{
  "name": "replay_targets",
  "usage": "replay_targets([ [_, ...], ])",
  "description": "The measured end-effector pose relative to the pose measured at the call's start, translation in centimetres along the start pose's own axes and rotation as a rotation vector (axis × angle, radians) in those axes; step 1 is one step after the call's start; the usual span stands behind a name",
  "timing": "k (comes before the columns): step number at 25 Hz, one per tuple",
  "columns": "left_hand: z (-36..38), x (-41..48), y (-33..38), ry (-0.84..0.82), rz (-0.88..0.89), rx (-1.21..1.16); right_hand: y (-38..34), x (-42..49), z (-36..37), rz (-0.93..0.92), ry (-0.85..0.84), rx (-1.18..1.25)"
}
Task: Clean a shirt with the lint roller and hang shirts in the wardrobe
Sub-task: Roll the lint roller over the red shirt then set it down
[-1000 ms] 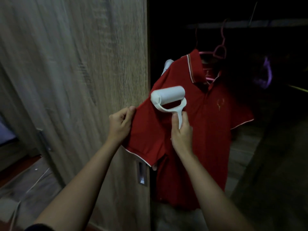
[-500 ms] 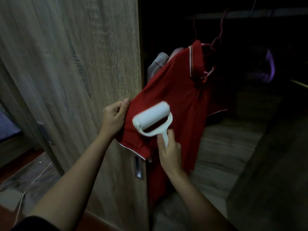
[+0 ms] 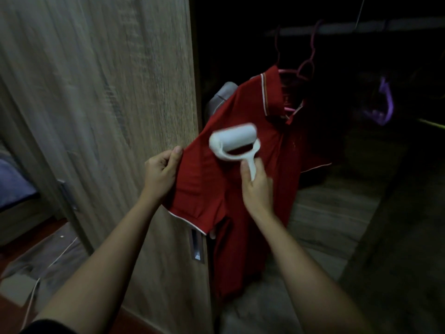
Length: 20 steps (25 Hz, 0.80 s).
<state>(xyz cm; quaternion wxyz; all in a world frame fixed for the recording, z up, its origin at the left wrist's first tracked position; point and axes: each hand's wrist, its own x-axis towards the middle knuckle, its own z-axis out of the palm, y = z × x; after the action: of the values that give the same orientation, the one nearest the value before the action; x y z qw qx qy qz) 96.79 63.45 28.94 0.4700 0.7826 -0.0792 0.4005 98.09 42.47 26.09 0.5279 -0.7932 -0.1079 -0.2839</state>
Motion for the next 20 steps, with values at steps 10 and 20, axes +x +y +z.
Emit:
replay_targets([
  [10,0.1,0.0,0.2,0.026,-0.039,0.045,2.0,3.4,-2.2,0.075,-0.013,0.056],
  [20,0.3,-0.1,0.1,0.062,-0.029,0.104,9.1,-3.4,-1.7,0.235,-0.272,0.007],
])
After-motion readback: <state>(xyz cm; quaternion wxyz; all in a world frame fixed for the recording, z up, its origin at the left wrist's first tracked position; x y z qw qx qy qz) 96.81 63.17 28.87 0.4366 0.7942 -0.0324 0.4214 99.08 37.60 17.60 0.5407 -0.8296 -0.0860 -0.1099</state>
